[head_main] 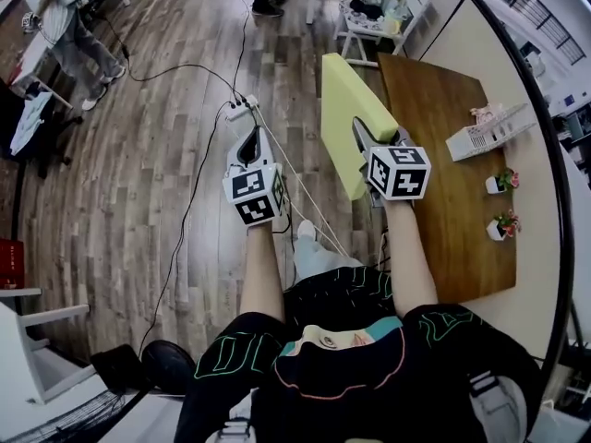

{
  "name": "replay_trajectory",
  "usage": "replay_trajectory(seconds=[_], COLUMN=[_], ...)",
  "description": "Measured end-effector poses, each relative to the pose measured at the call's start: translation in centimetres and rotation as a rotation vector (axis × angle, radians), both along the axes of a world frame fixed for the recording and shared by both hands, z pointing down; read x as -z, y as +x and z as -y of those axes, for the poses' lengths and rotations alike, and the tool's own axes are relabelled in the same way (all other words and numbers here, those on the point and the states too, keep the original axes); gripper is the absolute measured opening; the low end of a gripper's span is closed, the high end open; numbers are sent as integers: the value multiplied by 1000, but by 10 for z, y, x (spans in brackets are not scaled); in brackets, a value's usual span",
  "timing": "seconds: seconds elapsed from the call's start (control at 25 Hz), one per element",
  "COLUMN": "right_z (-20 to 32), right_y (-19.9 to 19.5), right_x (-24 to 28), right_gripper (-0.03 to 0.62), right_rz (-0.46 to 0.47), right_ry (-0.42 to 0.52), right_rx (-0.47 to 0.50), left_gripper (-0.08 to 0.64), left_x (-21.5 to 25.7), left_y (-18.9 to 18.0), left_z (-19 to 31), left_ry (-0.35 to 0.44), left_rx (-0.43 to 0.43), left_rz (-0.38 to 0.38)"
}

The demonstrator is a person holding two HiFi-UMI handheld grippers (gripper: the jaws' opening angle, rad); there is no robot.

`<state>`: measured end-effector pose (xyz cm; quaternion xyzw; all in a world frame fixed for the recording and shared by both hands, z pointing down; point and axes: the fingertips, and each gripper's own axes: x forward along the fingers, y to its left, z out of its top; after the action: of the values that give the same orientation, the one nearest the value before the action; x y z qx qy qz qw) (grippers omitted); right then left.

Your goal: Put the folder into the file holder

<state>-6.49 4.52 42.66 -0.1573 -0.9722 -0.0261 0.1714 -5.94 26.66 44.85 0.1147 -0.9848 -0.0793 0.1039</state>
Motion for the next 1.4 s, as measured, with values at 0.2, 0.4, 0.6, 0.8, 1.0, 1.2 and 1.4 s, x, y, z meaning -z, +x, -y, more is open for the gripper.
replay_trajectory(seconds=[0.2,0.4,0.6,0.8,1.0,1.2,1.4], right_z=[7,46,79,82,63,55,73], right_y=[-48,-103,-143,-164,-180,-198,-221], right_x=[-25,-34,-31,-28,-20,-5,7], right_gripper=[164,163,163,163,163,163,163], right_rz=[-52,-74,-49,-33,-18,13,40], right_ry=[-72,-147,-191,-210,-205,-186,-153], right_rx=[-25,-61,-130,-112,-66,-67,-129], left_gripper=[0,2,0,2,0,0,0], left_x=[-14,-6,11,14,23,29,43], left_y=[-43,-100,-141,-158,-173,-199,-235], left_z=[5,38,65,70,53,49,64], left_ry=[-62,-124,-156,-171,-151,-120,-92], left_rx=[-17,-40,-86,-74,-37,-53,-108], left_rz=[-60,-73,-32,-21,3,22,69])
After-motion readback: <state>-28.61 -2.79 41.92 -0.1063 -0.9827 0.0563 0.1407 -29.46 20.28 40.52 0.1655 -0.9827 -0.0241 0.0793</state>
